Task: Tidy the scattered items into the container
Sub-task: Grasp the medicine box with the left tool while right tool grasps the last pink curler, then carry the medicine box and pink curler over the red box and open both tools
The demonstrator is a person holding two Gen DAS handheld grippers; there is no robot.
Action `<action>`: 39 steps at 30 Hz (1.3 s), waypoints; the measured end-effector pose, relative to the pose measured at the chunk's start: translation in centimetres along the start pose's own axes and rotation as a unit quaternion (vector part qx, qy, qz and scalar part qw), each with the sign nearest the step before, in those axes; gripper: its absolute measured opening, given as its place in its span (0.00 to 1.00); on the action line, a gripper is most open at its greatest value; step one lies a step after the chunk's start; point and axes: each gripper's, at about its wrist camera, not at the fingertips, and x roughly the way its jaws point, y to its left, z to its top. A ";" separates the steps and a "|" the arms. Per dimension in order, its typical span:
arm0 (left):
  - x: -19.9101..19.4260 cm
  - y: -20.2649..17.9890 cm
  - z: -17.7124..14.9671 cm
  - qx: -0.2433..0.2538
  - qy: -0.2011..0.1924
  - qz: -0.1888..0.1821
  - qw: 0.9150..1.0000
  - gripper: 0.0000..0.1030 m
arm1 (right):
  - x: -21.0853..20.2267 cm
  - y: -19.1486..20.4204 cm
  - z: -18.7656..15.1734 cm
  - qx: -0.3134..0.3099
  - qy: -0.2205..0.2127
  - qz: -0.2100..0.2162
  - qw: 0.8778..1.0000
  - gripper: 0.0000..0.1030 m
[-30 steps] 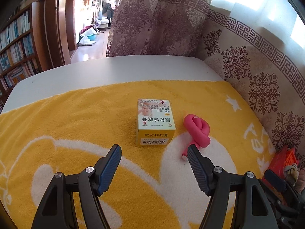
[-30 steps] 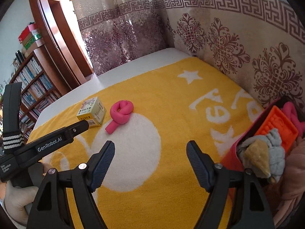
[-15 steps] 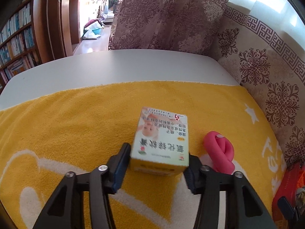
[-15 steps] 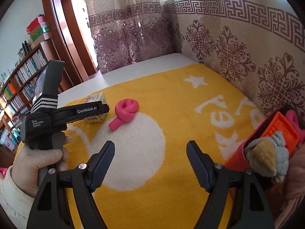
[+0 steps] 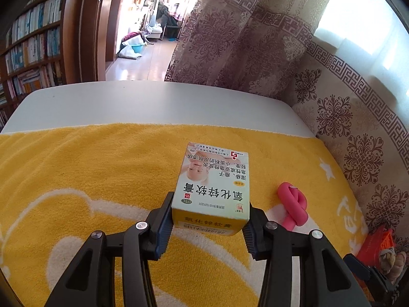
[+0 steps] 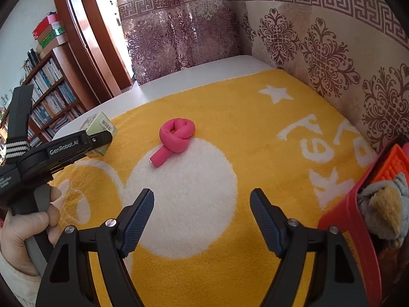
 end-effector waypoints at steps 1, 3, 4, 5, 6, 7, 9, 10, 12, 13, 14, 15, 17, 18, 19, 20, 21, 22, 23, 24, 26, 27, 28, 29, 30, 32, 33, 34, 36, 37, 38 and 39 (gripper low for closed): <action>-0.1 0.1 0.0 -0.001 -0.001 0.001 1.000 0.47 | 0.3 0.2 0.5 0.002 0.007 0.000 1.000 0.78; -0.1 0.2 0.1 -0.004 -0.002 -0.001 1.000 0.47 | 1.0 0.6 1.7 0.004 0.014 -0.003 1.000 0.78; -0.1 0.3 0.1 -0.006 -0.002 -0.002 1.000 0.47 | 1.5 0.9 2.3 0.005 0.018 -0.004 1.000 0.78; 0.0 0.4 0.1 -0.008 -0.001 -0.002 1.000 0.47 | 2.0 1.1 2.9 0.008 0.024 0.000 1.000 0.78; 0.1 0.4 0.0 -0.009 0.001 -0.003 1.000 0.47 | 2.7 1.3 3.5 0.013 0.033 0.009 0.999 0.78; 0.3 0.6 0.0 -0.011 0.003 -0.003 1.000 0.47 | 3.5 1.5 4.1 0.018 0.040 0.017 0.999 0.78; 0.4 0.9 0.0 -0.016 0.007 -0.003 1.000 0.47 | 5.0 1.9 5.1 0.025 0.052 0.024 0.998 0.78; 0.5 1.1 0.0 -0.019 0.007 -0.003 1.000 0.47 | 5.6 2.1 5.5 0.024 0.054 0.021 0.998 0.78; 0.5 1.3 0.0 -0.023 0.007 -0.003 1.000 0.47 | 6.7 2.6 6.1 0.017 0.055 0.011 0.998 0.76; 0.5 1.3 0.1 -0.024 0.007 -0.003 1.000 0.47 | 7.2 2.8 6.2 0.012 0.057 0.004 0.998 0.74; 0.5 1.4 0.0 -0.025 0.007 -0.003 1.000 0.47 | 7.9 2.9 6.4 0.009 0.062 -0.002 0.998 0.71; 0.6 1.4 0.0 -0.025 0.008 -0.003 1.000 0.47 | 8.5 2.9 6.5 0.006 0.067 -0.009 0.998 0.68; 0.7 1.3 0.0 -0.024 0.010 -0.003 1.000 0.47 | 8.7 3.4 6.4 -0.012 0.057 -0.030 0.998 0.59; 0.8 1.2 -0.1 -0.023 0.012 -0.002 1.000 0.47 | 8.7 3.7 6.3 -0.022 0.055 -0.042 0.997 0.56; 0.9 1.2 -0.1 -0.022 0.013 -0.002 1.000 0.47 | 8.6 3.9 6.1 -0.033 0.051 -0.053 0.997 0.47; 1.0 1.1 -0.2 -0.021 0.015 -0.003 1.000 0.47 | 8.4 3.9 5.9 -0.039 0.050 -0.058 0.996 0.47; 1.0 1.0 -0.2 -0.019 0.016 -0.003 1.000 0.47 | 8.2 3.8 5.8 -0.038 0.049 -0.058 0.996 0.47; 1.0 0.9 -0.2 -0.017 0.016 -0.004 1.000 0.47 | 7.8 3.7 5.7 -0.033 0.049 -0.054 0.997 0.47; 1.0 0.7 -0.2 -0.016 0.016 -0.005 1.000 0.47 | 7.4 3.5 5.5 -0.025 0.048 -0.049 0.997 0.46; 0.9 0.6 -0.2 -0.014 0.015 -0.007 1.000 0.47 | 6.8 3.4 5.3 -0.019 0.046 -0.044 0.998 0.46; 0.6 0.3 -0.2 -0.011 0.011 -0.010 1.000 0.47 | 5.4 3.2 4.9 -0.012 0.038 -0.036 0.999 0.46; 0.4 0.2 -0.2 -0.009 0.009 -0.012 1.000 0.47 | 4.6 3.2 4.7 -0.012 0.032 -0.035 0.999 0.46; 0.3 0.0 -0.2 -0.007 0.008 -0.014 1.000 0.47 | 3.7 3.3 4.5 -0.013 0.025 -0.033 0.999 0.46; 0.1 -0.2 -0.2 -0.005 0.007 -0.016 1.000 0.47 | 2.5 3.3 4.2 -0.014 0.017 -0.030 0.999 0.46; -0.1 -0.4 -0.2 -0.002 0.005 -0.018 1.000 0.47 | 1.2 3.2 3.9 -0.013 0.007 -0.028 1.000 0.46; -0.3 -1.0 -0.2 0.004 0.004 -0.023 1.000 0.47 | -1.4 2.8 3.3 -0.010 -0.013 -0.025 1.000 0.46; -0.4 -1.3 -0.3 0.007 0.004 -0.026 1.000 0.47 | -2.8 2.4 3.0 -0.007 -0.024 -0.024 0.999 0.47; -0.6 -1.6 -0.4 0.011 0.004 -0.029 1.000 0.47 | -4.1 2.0 2.6 -0.004 -0.036 -0.025 0.999 0.47; -0.9 -2.3 -0.5 0.017 0.005 -0.040 0.999 0.47 | -6.9 1.0 1.8 0.001 -0.058 -0.029 0.998 0.47; -1.1 -2.7 -0.6 0.022 0.005 -0.045 0.999 0.47 | -8.1 0.4 1.4 0.004 -0.068 -0.031 0.997 0.47; -1.3 -3.2 -0.7 0.027 0.004 -0.048 0.998 0.47 | -9.5 -0.3 1.0 0.009 -0.078 -0.034 0.996 0.47; -1.6 -3.7 -0.8 0.033 0.002 -0.050 0.998 0.47 | -10.8 -1.1 0.6 0.012 -0.089 -0.038 0.995 0.47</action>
